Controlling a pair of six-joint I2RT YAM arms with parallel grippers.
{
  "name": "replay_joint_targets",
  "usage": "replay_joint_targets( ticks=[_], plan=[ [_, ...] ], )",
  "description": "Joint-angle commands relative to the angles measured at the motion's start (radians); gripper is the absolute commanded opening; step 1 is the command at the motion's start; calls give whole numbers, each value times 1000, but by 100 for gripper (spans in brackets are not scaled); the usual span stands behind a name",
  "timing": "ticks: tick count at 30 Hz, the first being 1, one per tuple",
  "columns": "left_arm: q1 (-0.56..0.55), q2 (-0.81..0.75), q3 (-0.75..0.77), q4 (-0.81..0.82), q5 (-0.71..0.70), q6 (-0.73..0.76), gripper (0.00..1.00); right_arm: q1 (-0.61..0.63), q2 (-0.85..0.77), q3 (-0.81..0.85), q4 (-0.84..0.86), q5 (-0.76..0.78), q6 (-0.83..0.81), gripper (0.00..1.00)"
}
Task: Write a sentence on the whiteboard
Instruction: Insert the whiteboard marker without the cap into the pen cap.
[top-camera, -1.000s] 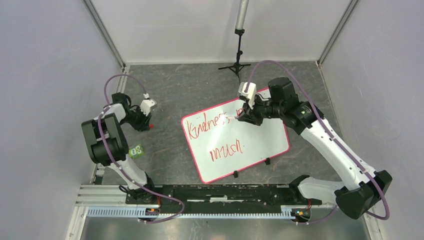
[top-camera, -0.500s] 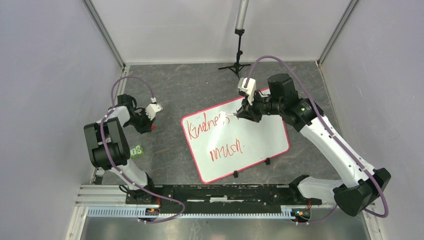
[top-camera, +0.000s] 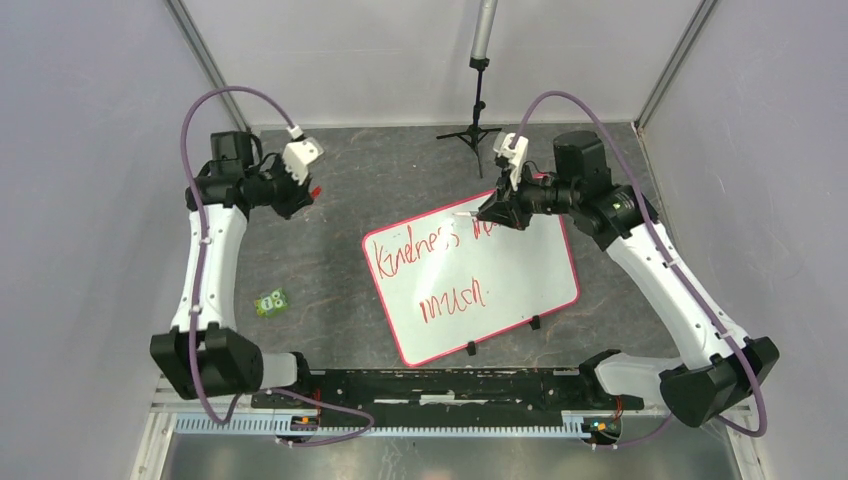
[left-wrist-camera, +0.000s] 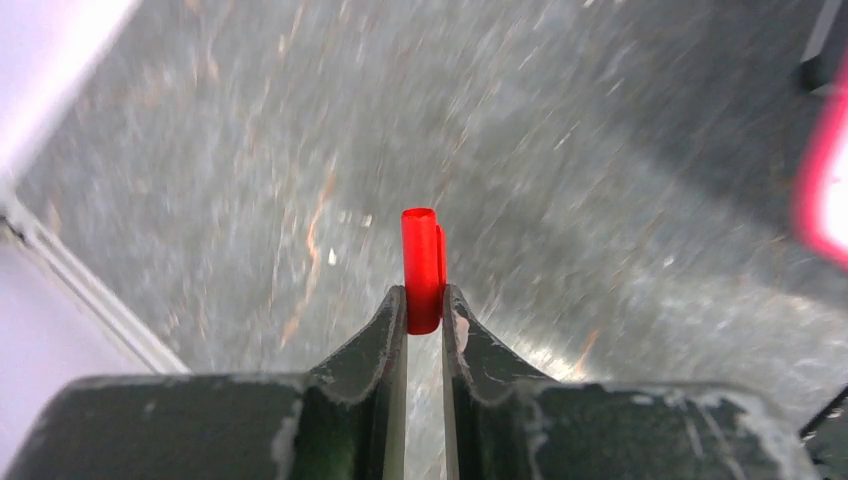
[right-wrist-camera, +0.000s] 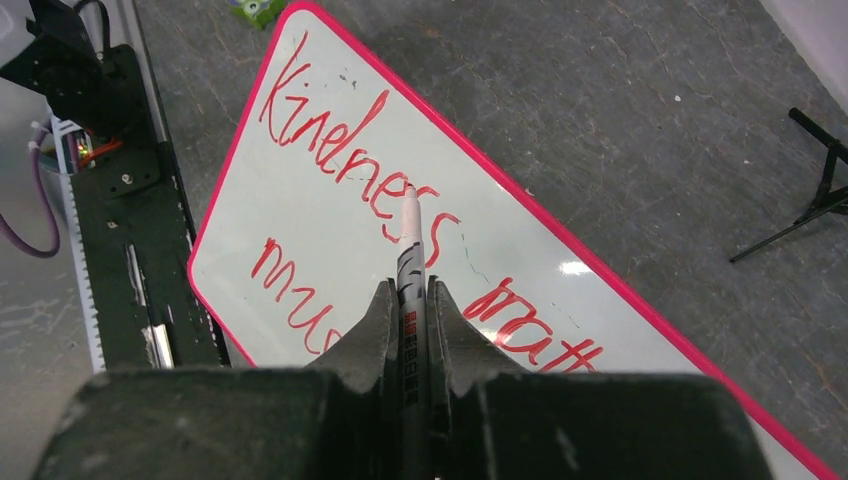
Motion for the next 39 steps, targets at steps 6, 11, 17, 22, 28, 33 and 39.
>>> replay_joint_targets(
  ticks=[6, 11, 17, 22, 28, 33, 39],
  plan=[
    [-440, -145, 211, -196, -29, -229, 2, -78, -67, -77, 140, -228, 121, 0],
    [-665, -158, 198, -199, -135, -215, 2, -80, -107, -156, 216, -306, 184, 0],
    [-825, -134, 166, -189, -244, -191, 2, -76, -132, -253, 298, -379, 259, 2],
    [-865, -106, 182, -166, -174, -226, 2, -52, -119, -270, 316, -394, 276, 2],
    [-914, -82, 204, -166, -159, -215, 2, -19, -98, -275, 362, -408, 343, 2],
    [-937, -77, 203, -166, -155, -208, 2, -5, -101, -304, 413, -419, 388, 1],
    [-945, -73, 210, -166, -119, -219, 2, 9, -91, -299, 416, -420, 392, 1]
  ],
)
